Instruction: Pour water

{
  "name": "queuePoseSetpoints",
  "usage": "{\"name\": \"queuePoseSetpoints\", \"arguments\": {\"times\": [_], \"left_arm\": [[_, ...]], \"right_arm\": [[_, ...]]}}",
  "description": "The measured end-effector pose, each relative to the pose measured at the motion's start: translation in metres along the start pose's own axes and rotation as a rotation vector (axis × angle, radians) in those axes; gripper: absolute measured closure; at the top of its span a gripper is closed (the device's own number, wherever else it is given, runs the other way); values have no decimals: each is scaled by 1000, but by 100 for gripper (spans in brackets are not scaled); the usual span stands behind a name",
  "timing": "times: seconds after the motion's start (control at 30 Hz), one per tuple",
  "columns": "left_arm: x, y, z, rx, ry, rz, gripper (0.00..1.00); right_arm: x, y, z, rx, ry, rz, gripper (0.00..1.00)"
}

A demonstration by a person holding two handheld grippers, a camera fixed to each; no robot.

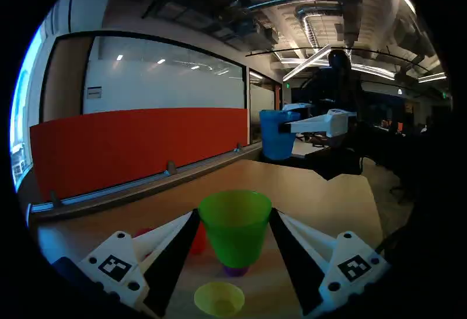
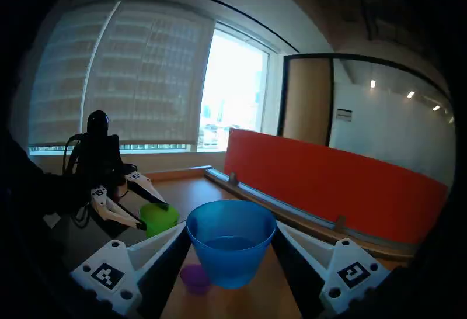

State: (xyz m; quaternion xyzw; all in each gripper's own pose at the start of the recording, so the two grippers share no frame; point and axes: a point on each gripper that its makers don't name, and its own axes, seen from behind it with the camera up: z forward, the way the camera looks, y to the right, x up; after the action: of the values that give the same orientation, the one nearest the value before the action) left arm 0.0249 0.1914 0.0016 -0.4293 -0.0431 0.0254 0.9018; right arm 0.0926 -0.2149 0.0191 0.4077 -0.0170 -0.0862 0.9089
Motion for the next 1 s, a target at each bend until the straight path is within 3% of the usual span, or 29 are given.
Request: {"name": "queuePoseSetpoints", "arguments": {"times": [1.0], "left_arm": [[-8, 19, -6, -43, 10, -14, 13]], "right_arm": [[33, -24, 38, 57, 34, -224, 9]]}}
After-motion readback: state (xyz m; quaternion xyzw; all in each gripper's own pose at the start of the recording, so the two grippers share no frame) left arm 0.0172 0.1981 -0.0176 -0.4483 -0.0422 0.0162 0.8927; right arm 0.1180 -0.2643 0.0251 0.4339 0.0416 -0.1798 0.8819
